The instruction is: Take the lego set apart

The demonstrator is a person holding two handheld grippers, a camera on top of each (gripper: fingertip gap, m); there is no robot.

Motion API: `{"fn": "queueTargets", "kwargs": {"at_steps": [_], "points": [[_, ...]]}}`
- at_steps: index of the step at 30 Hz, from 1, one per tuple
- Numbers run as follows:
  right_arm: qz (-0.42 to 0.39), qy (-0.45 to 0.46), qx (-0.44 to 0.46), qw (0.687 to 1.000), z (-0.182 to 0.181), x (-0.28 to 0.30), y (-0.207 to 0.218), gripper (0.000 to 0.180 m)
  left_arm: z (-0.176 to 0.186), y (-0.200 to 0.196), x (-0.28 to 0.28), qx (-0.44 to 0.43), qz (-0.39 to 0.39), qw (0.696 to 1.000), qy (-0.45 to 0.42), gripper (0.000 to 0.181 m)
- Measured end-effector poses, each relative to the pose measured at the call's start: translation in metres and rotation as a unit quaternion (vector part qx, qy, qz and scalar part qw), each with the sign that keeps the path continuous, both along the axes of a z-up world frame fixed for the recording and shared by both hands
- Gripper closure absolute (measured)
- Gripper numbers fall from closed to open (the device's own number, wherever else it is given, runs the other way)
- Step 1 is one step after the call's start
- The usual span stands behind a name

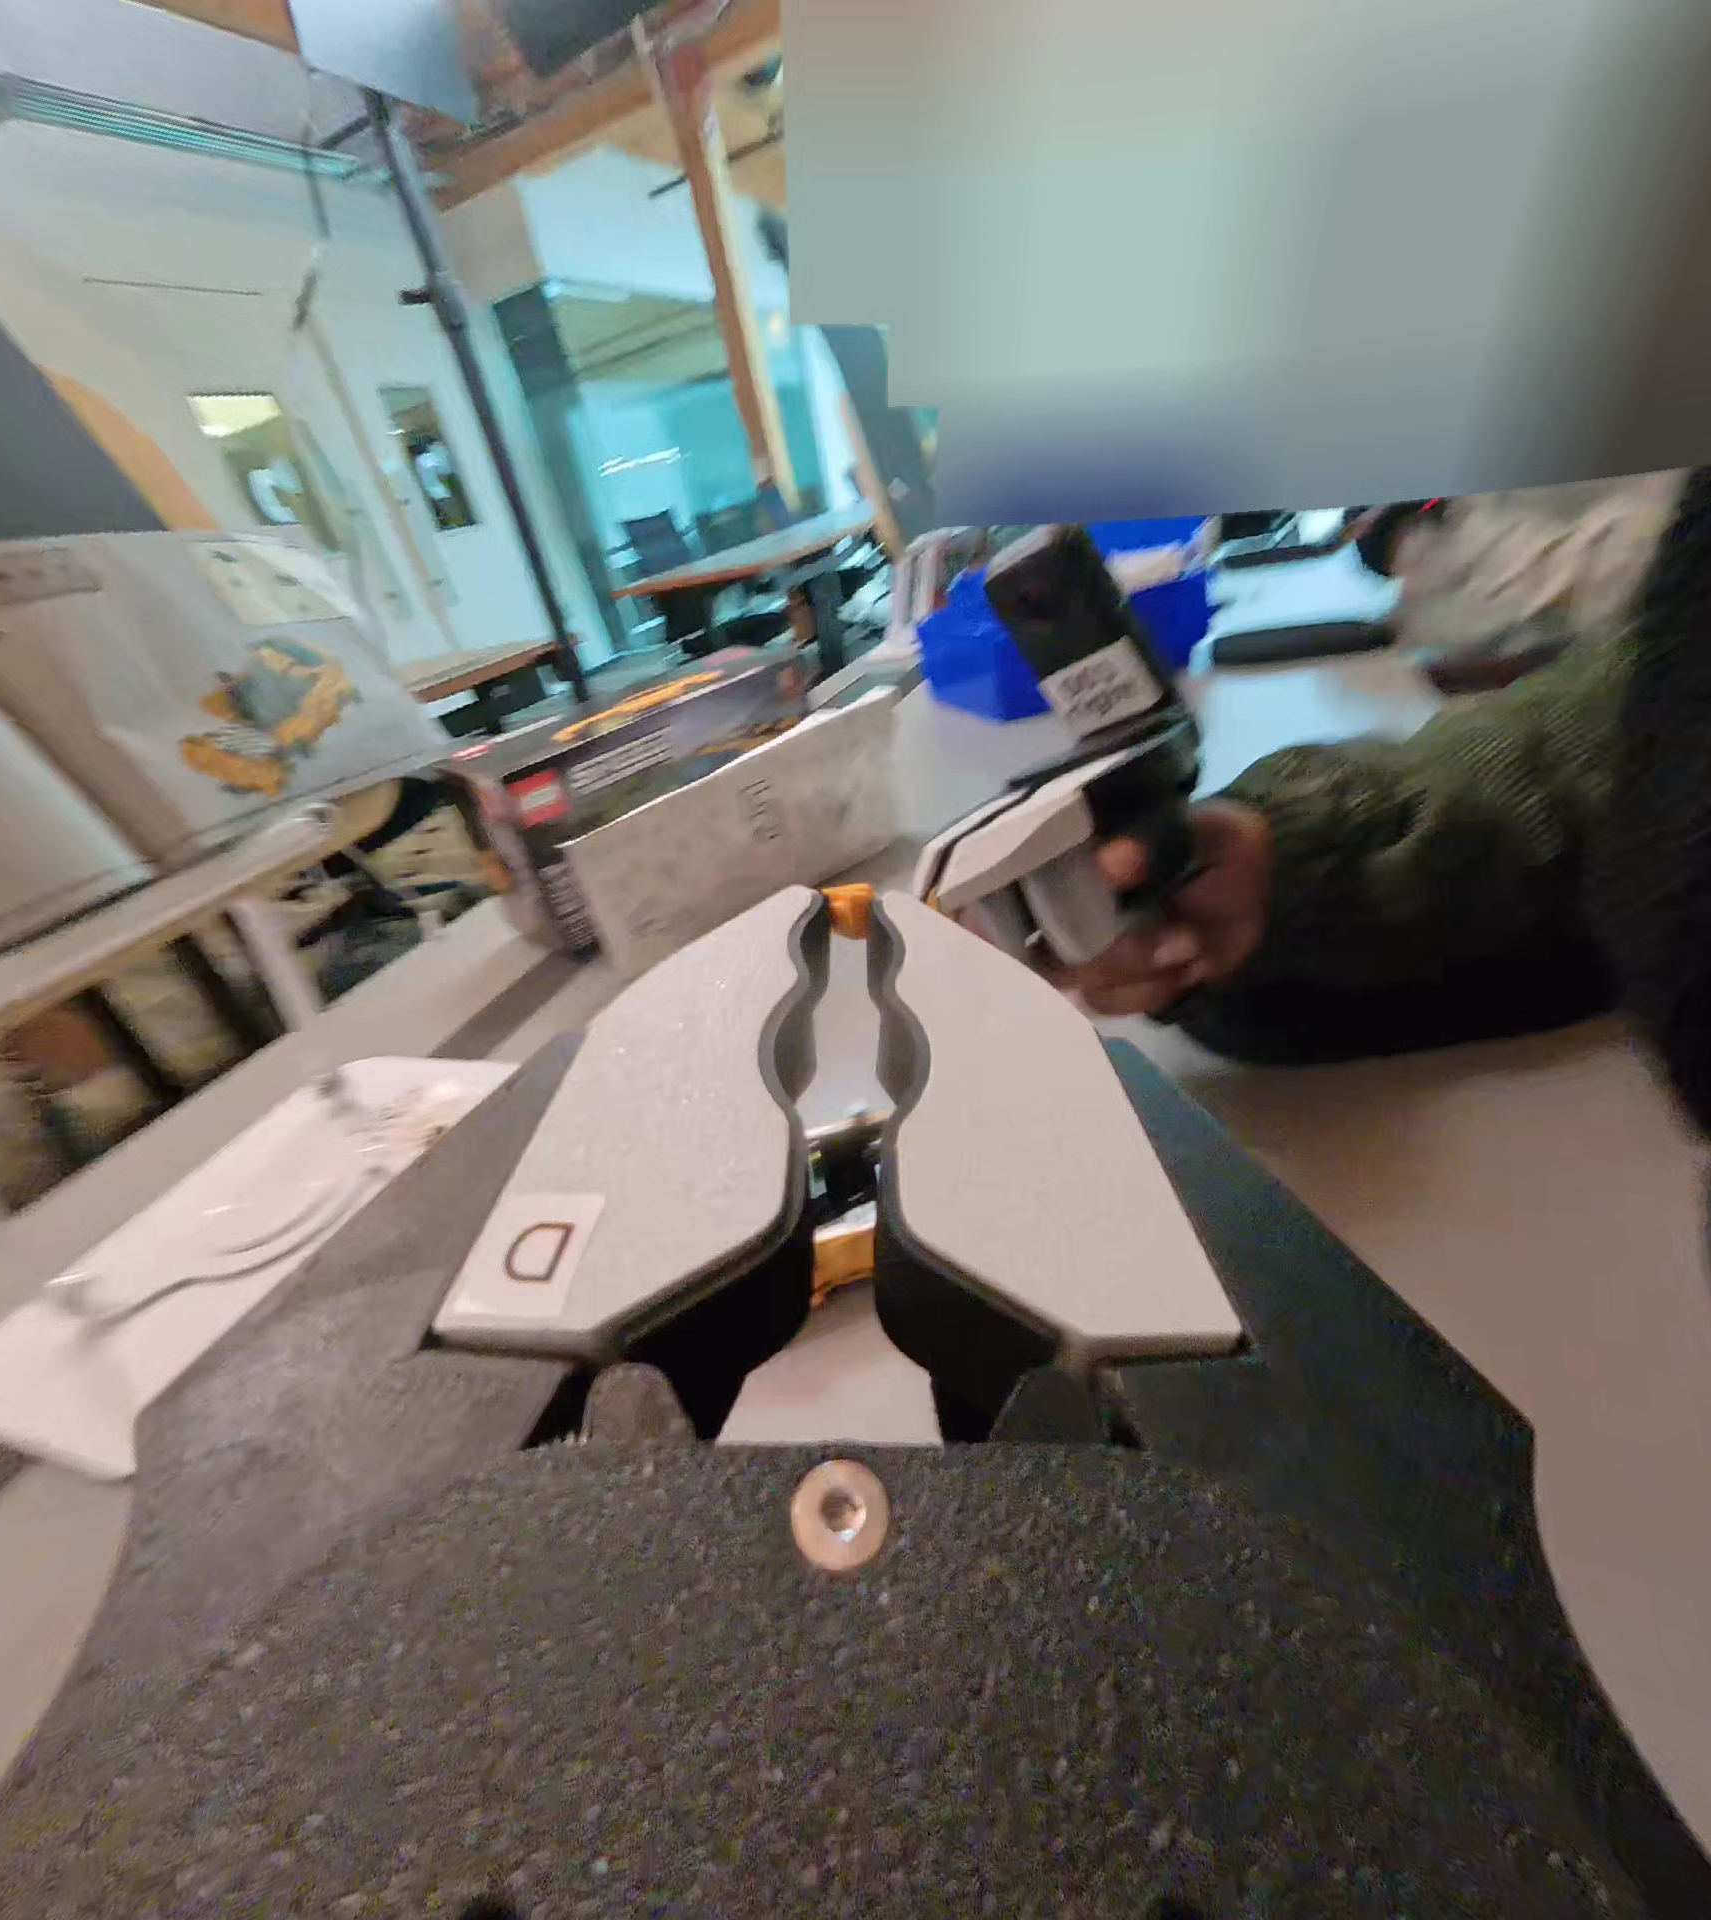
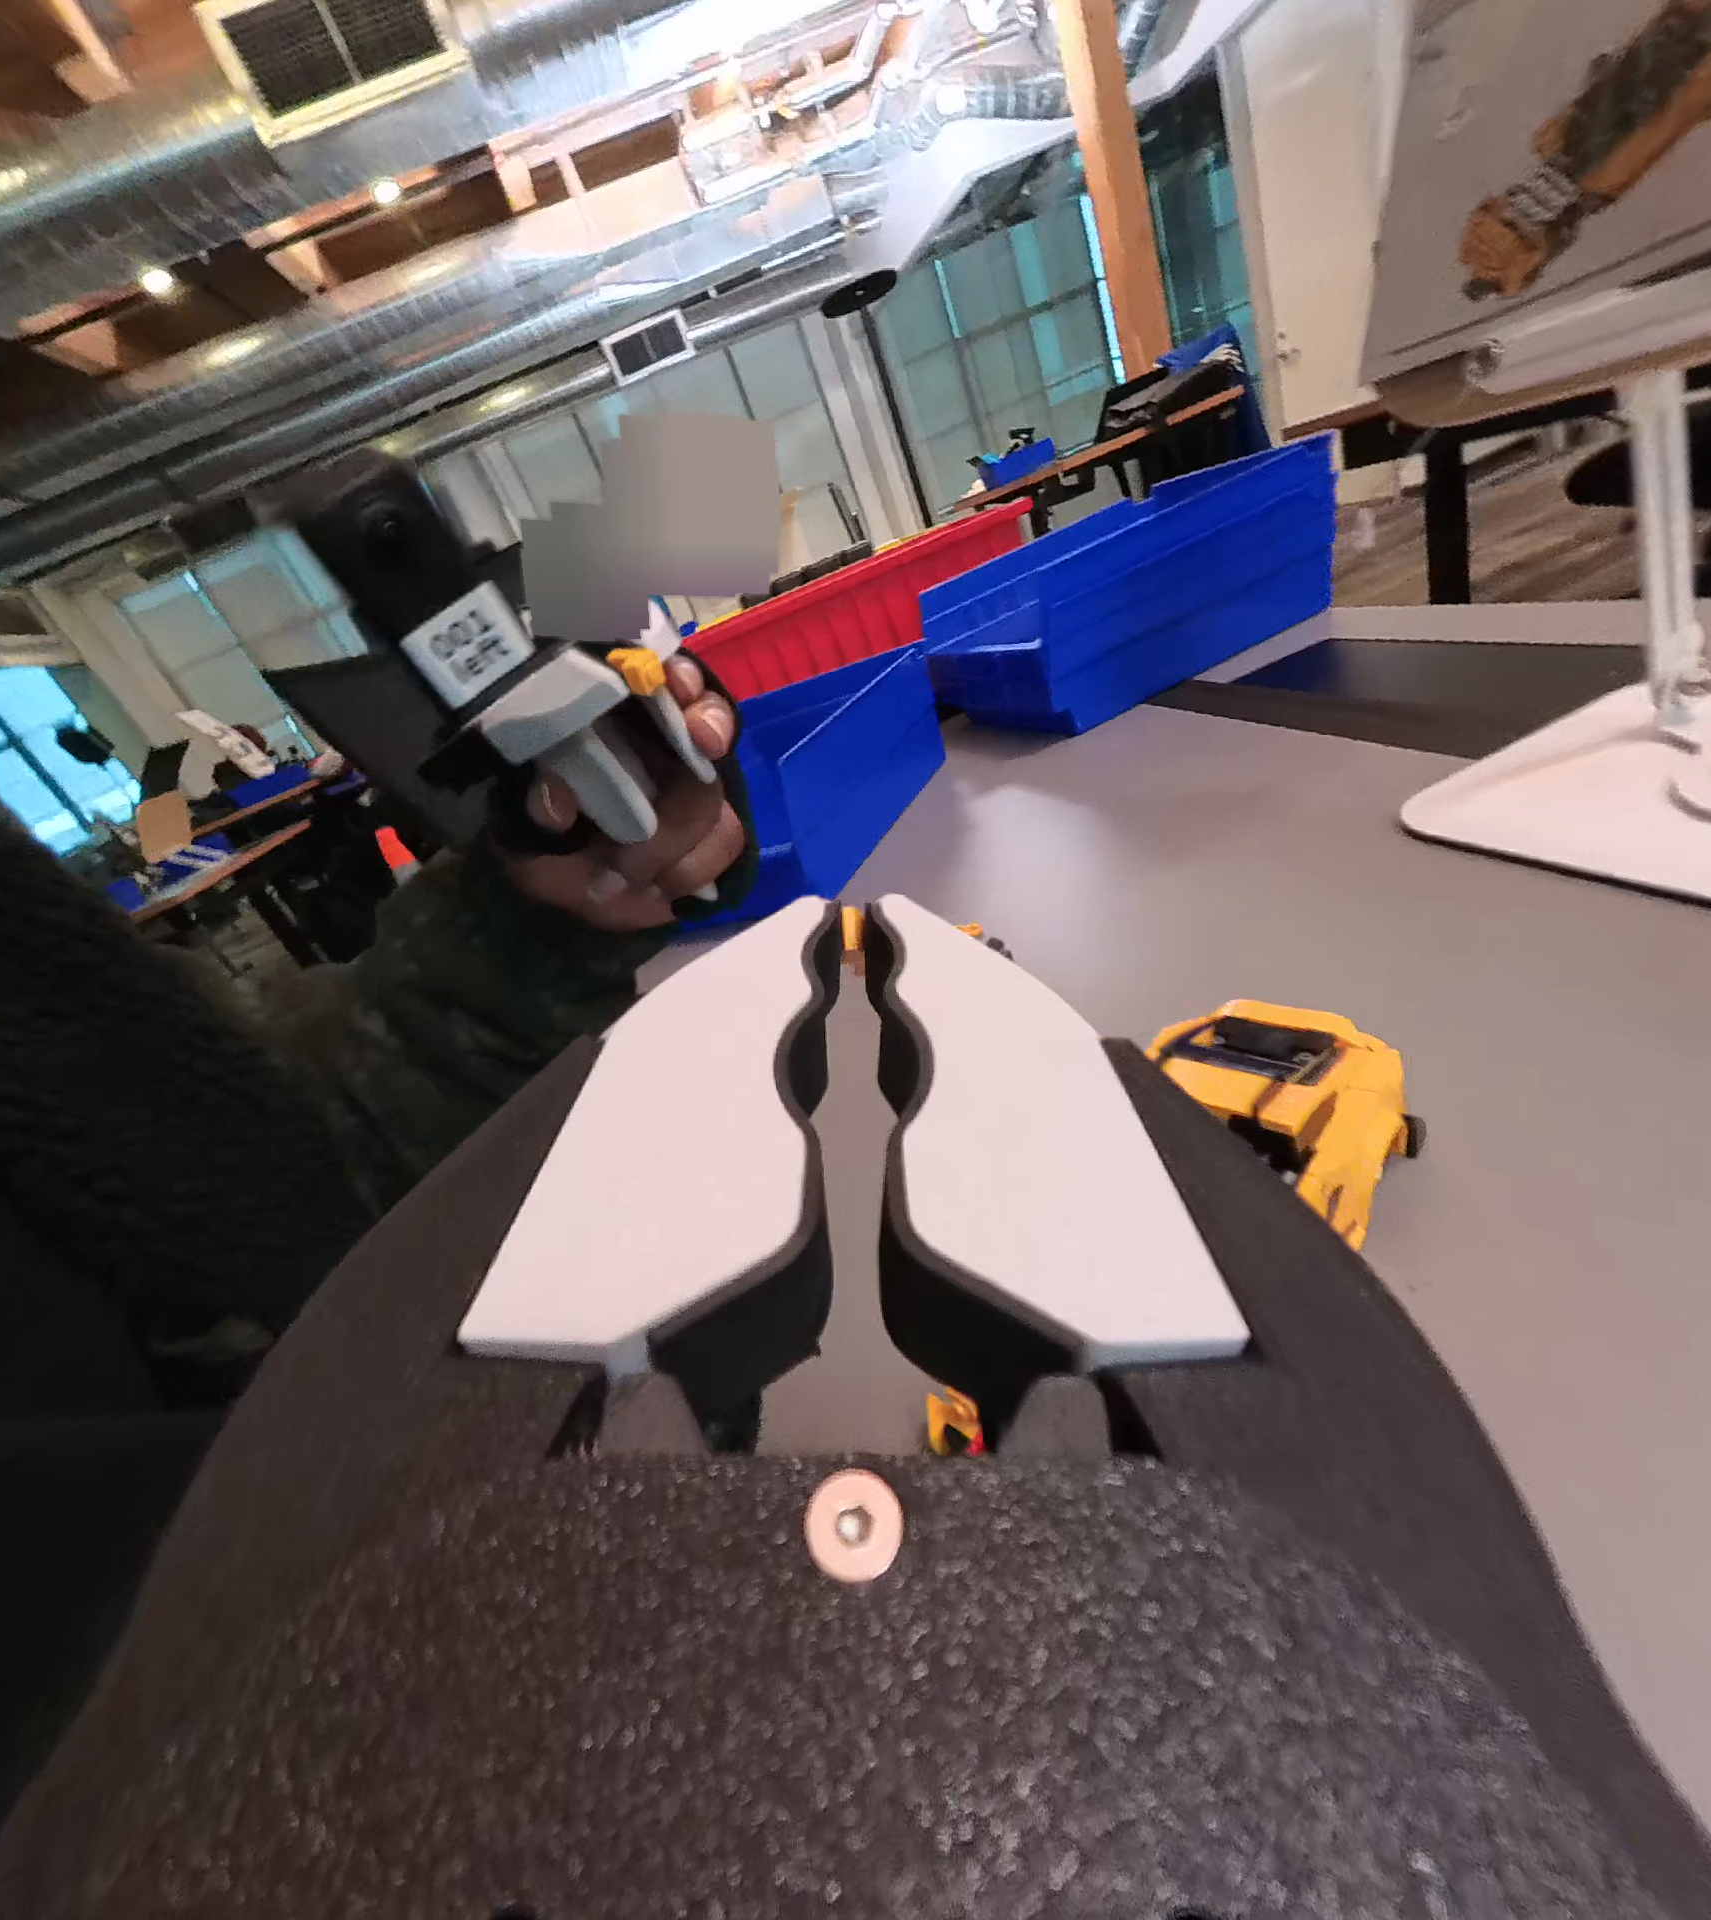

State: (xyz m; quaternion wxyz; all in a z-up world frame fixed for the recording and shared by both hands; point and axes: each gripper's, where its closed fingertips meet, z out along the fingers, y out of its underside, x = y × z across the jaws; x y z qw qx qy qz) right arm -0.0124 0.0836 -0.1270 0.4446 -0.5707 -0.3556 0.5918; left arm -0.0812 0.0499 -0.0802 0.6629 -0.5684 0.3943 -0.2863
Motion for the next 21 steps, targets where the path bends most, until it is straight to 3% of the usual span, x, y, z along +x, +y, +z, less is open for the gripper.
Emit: {"fn": "queueTargets", "kwargs": {"at_steps": [6, 10, 13, 17, 21], "points": [[0.037, -0.104, 0.101, 0.989, -0.027, -0.021, -0.028, 0.175, 0.006, 0.001, -0.001, -0.091, -0.066, 0.988, -0.103, 0.175], [0.028, -0.150, 0.170, 0.974, -0.040, -0.028, -0.035, 0.175, -0.023, 0.006, 0.006, -0.175, -0.085, 0.979, -0.063, 0.175], [0.029, -0.194, 0.194, 0.961, -0.054, -0.030, -0.035, 0.172, -0.037, 0.008, 0.011, -0.192, -0.085, 0.977, -0.036, 0.175], [0.042, -0.253, 0.200, 0.946, -0.075, -0.034, -0.039, 0.154, -0.039, 0.006, 0.013, -0.196, -0.088, 0.976, -0.028, 0.174], [0.036, -0.268, 0.218, 0.938, -0.081, -0.037, -0.039, 0.146, -0.050, 0.001, 0.017, -0.221, -0.107, 0.969, -0.003, 0.174]]}}
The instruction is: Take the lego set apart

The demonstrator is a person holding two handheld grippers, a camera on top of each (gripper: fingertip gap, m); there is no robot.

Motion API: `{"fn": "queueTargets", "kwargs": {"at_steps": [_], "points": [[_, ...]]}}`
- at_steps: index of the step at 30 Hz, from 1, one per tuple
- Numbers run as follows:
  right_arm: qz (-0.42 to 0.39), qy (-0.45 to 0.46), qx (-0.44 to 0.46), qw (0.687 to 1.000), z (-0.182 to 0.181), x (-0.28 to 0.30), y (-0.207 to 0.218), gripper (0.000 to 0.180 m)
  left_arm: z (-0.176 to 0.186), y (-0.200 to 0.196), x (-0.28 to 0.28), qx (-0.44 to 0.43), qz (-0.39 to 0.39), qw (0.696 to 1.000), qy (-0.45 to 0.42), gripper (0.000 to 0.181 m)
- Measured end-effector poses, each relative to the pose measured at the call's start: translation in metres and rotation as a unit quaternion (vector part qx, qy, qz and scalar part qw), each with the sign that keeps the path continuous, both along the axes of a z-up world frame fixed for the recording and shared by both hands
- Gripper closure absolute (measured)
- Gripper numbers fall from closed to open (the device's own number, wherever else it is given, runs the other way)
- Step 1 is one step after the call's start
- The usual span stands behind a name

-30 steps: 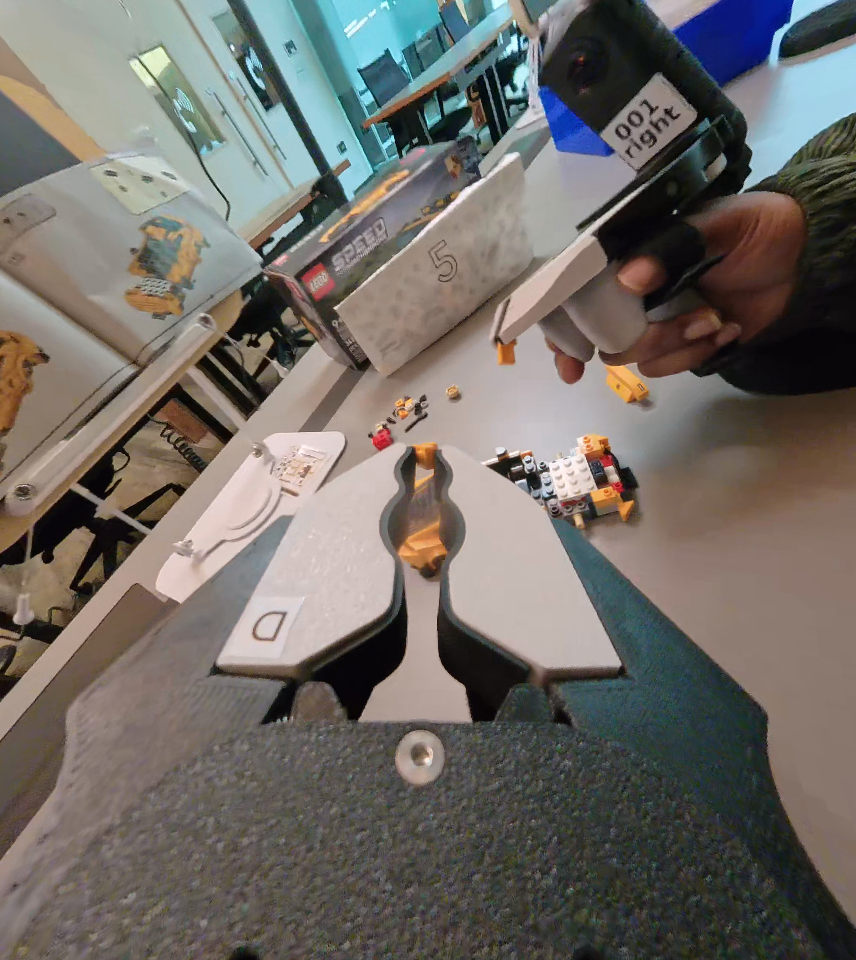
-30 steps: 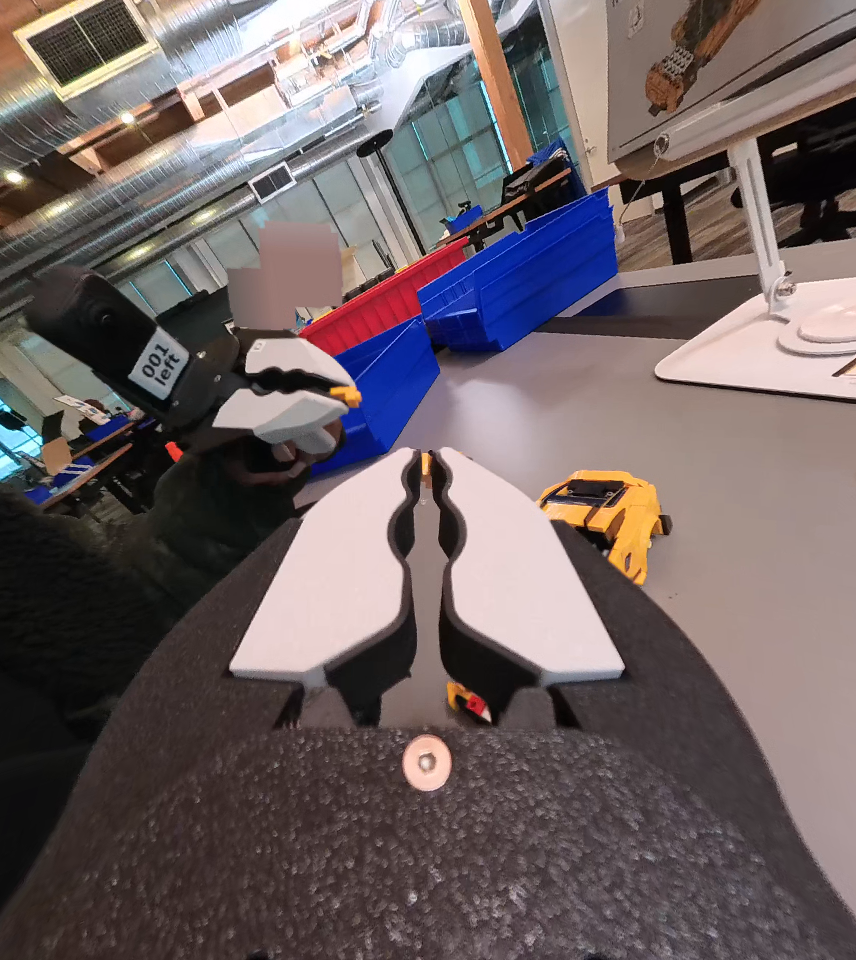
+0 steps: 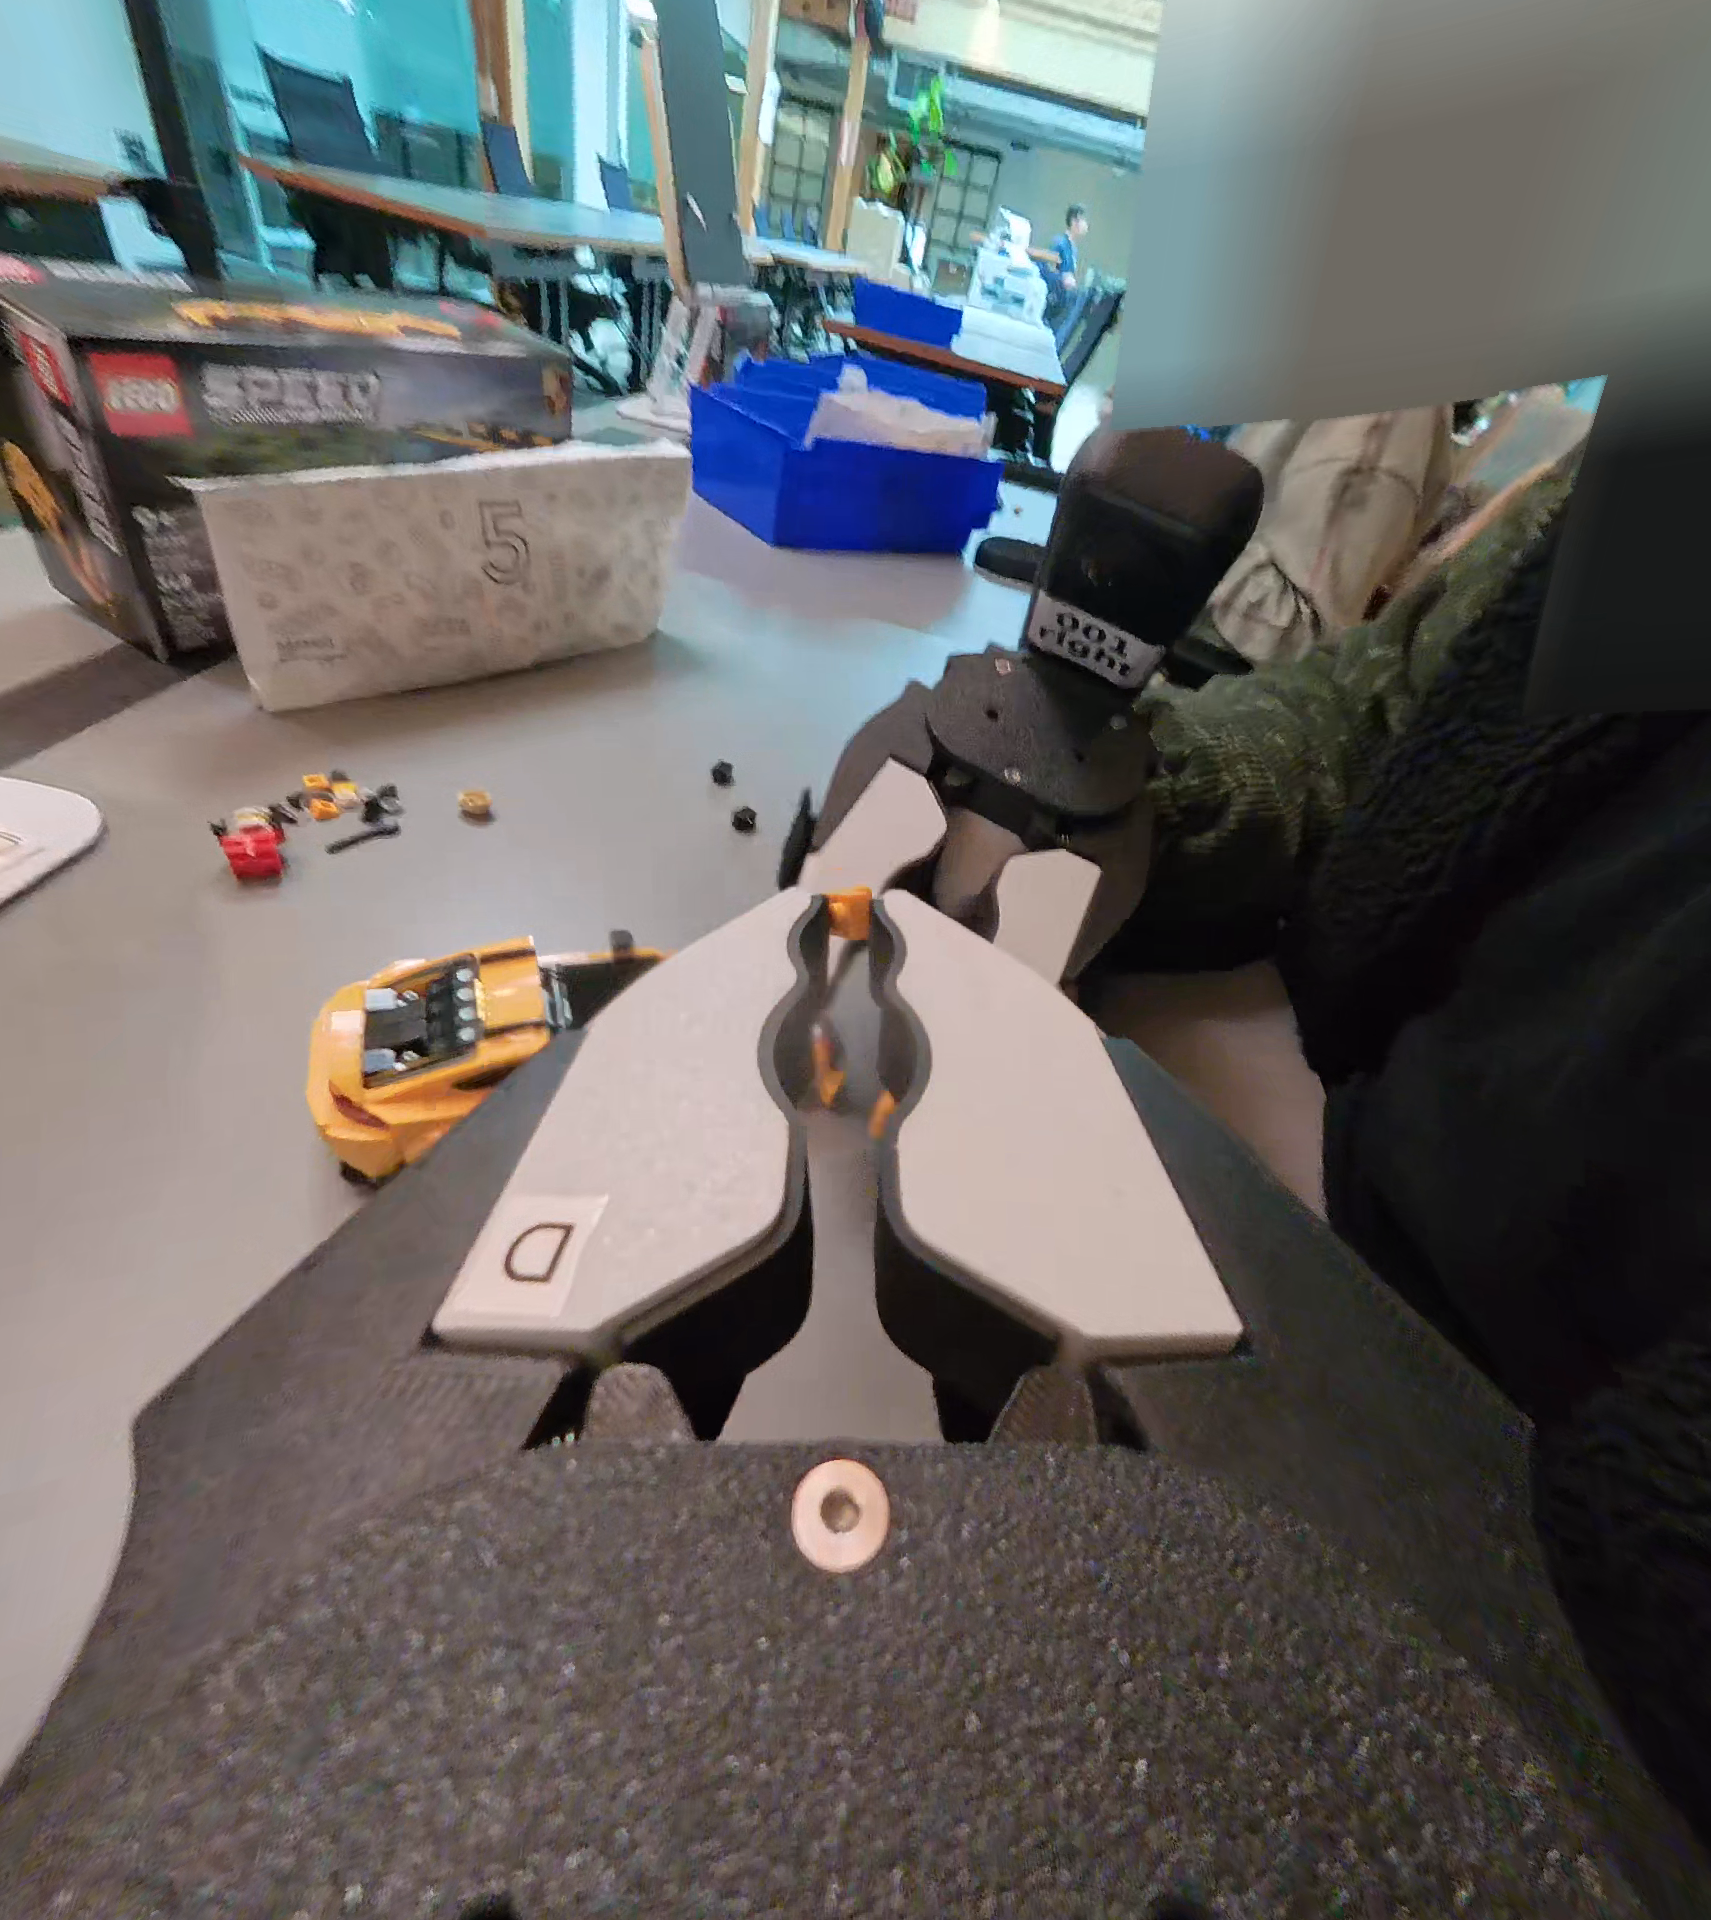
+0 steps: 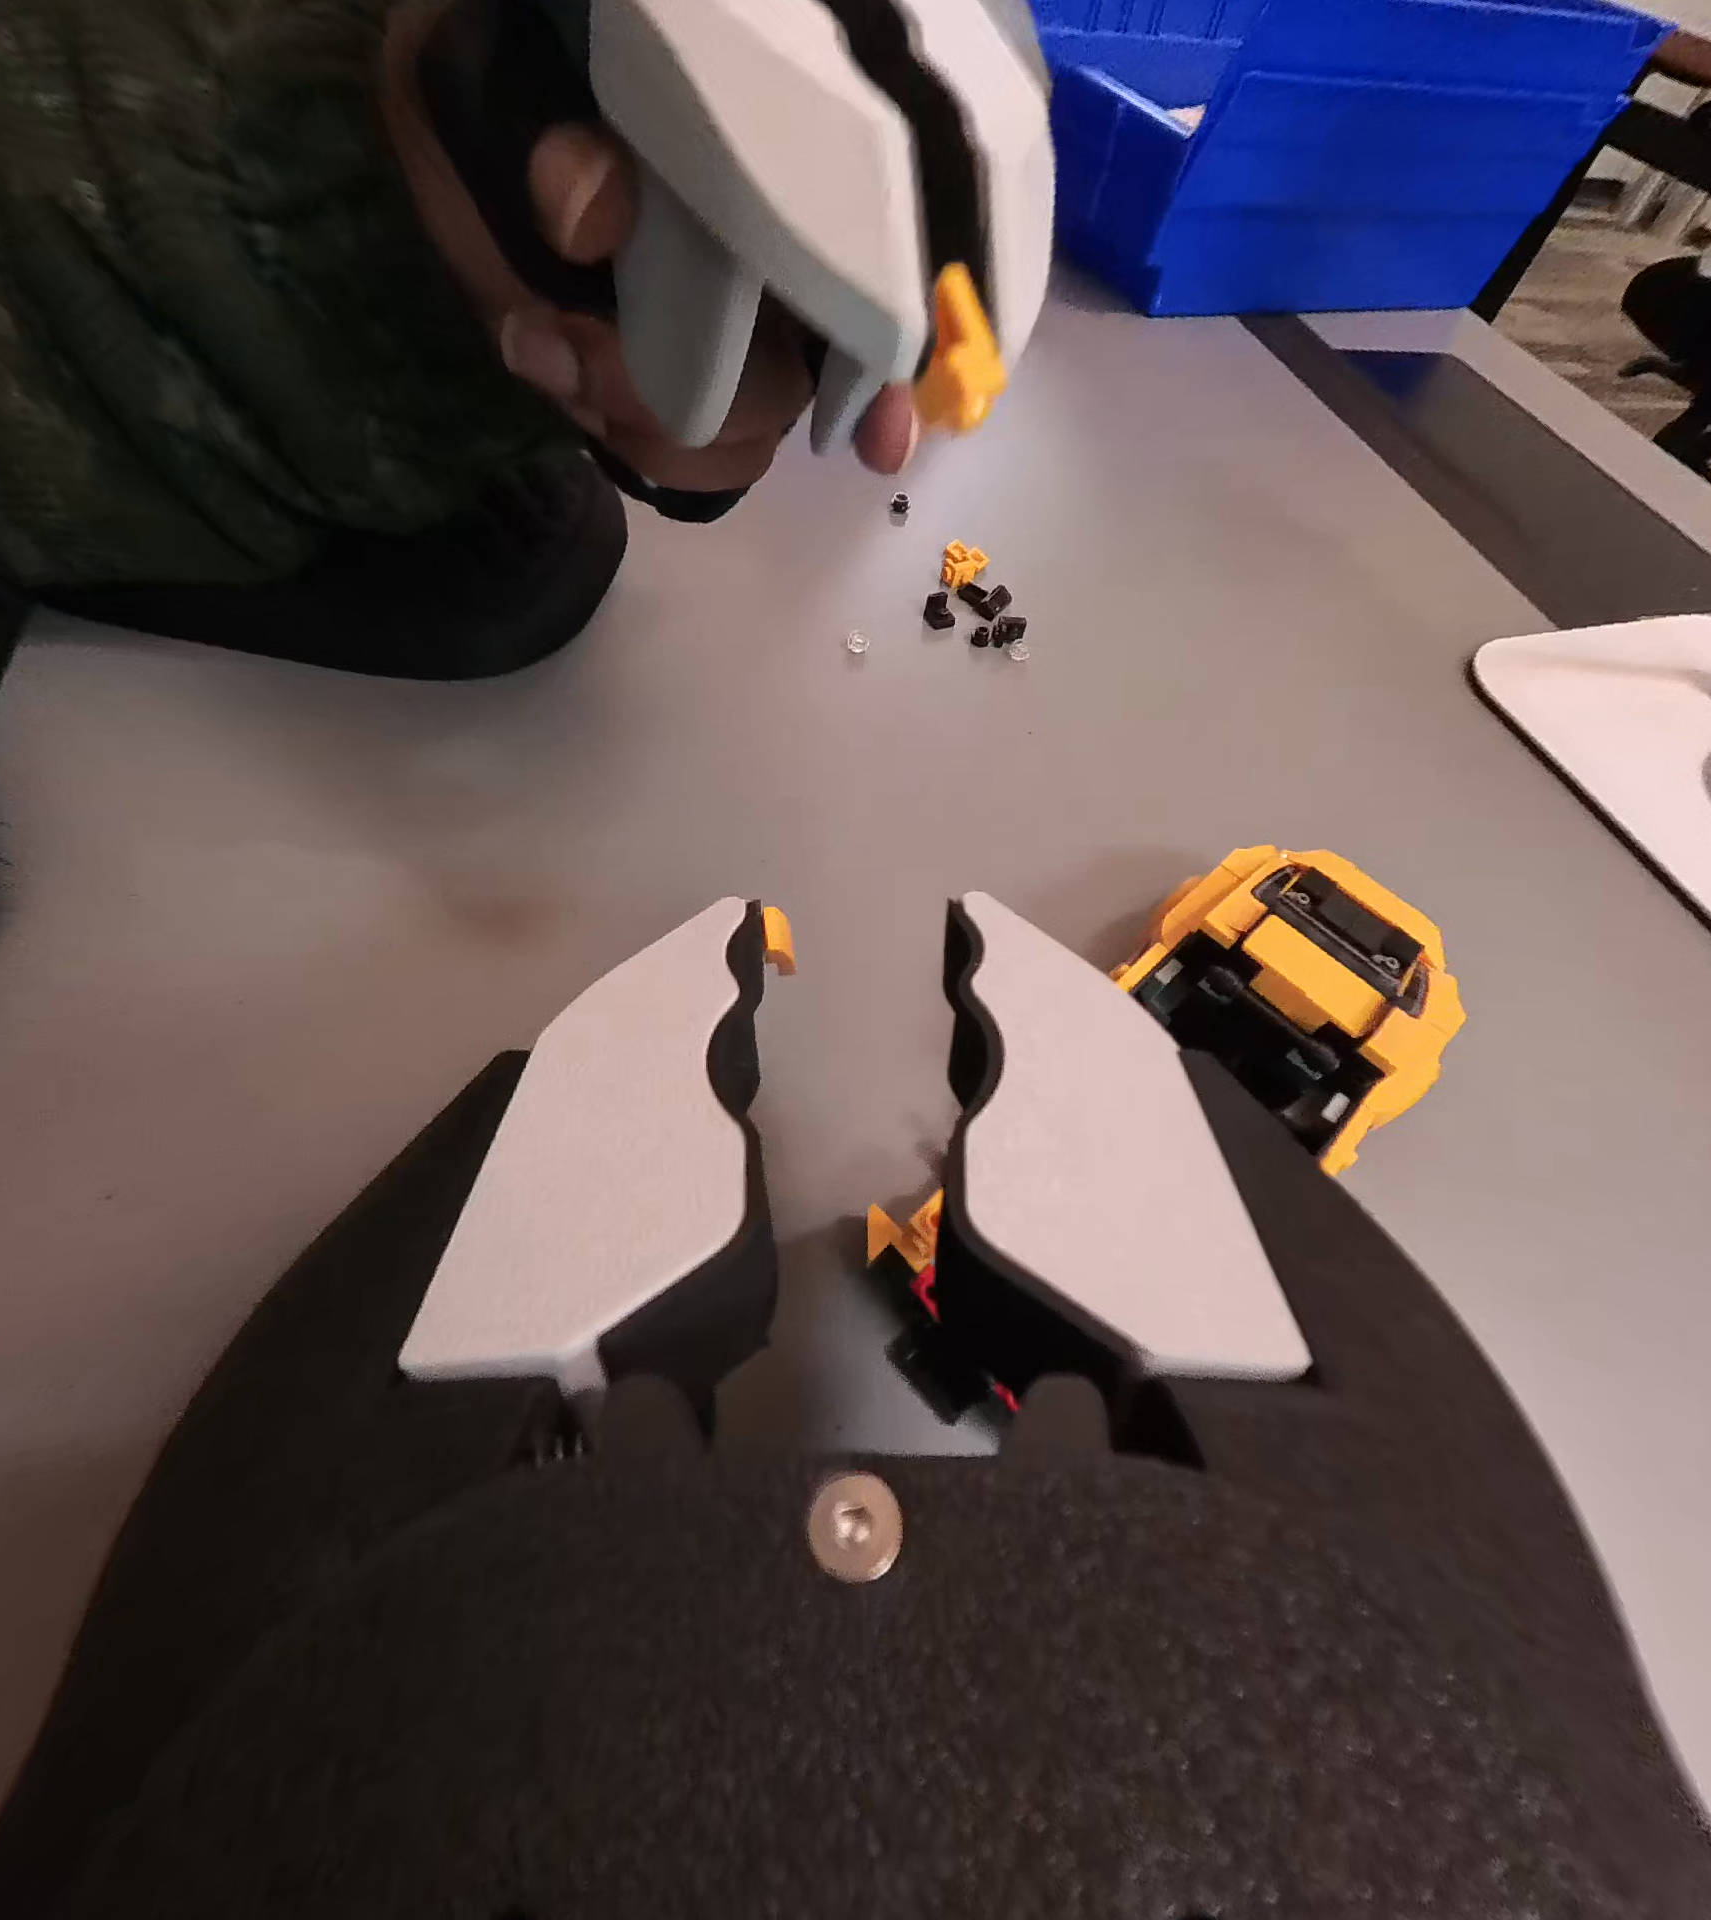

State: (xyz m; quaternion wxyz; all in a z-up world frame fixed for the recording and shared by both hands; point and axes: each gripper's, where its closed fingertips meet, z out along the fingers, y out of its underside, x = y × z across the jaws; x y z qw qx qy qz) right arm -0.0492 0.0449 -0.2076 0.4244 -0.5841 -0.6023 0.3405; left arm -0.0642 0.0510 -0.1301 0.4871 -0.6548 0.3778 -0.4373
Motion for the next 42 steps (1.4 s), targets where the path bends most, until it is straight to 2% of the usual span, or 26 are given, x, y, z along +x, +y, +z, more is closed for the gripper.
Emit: {"fn": "queueTargets", "kwargs": {"at_steps": [8, 11, 15, 18, 23, 30, 35, 42], "points": [[0.009, 0.023, 0.062, 0.998, 0.011, -0.002, -0.006, 0.144, -0.057, -0.017, 0.029, -0.061, -0.062, 0.989, 0.121, 0.175], [0.012, 0.015, 0.084, 0.996, 0.009, -0.003, -0.007, 0.137, -0.068, -0.023, 0.030, -0.074, -0.080, 0.983, 0.148, 0.174], [0.009, 0.005, 0.119, 0.993, 0.007, -0.004, -0.007, 0.136, -0.077, -0.025, 0.020, -0.075, -0.081, 0.976, 0.189, 0.175], [0.002, 0.020, 0.113, 0.993, 0.012, -0.003, -0.004, 0.138, -0.093, -0.018, 0.006, -0.060, -0.057, 0.965, 0.249, 0.174], [0.007, 0.037, 0.074, 0.997, 0.016, 0.000, -0.005, 0.145, -0.072, -0.014, 0.011, -0.062, -0.057, 0.982, 0.169, 0.174], [0.031, 0.056, 0.107, 0.992, 0.024, 0.000, -0.016, 0.157, -0.045, -0.024, 0.029, -0.106, -0.104, 0.988, 0.041, 0.174], [0.016, 0.077, 0.175, 0.981, 0.037, 0.002, -0.016, 0.170, -0.038, -0.020, 0.030, -0.174, -0.108, 0.979, -0.023, 0.174], [-0.002, 0.082, 0.217, 0.973, 0.043, 0.005, -0.011, 0.170, -0.030, -0.015, 0.031, -0.289, -0.126, 0.942, -0.114, 0.175]]}}
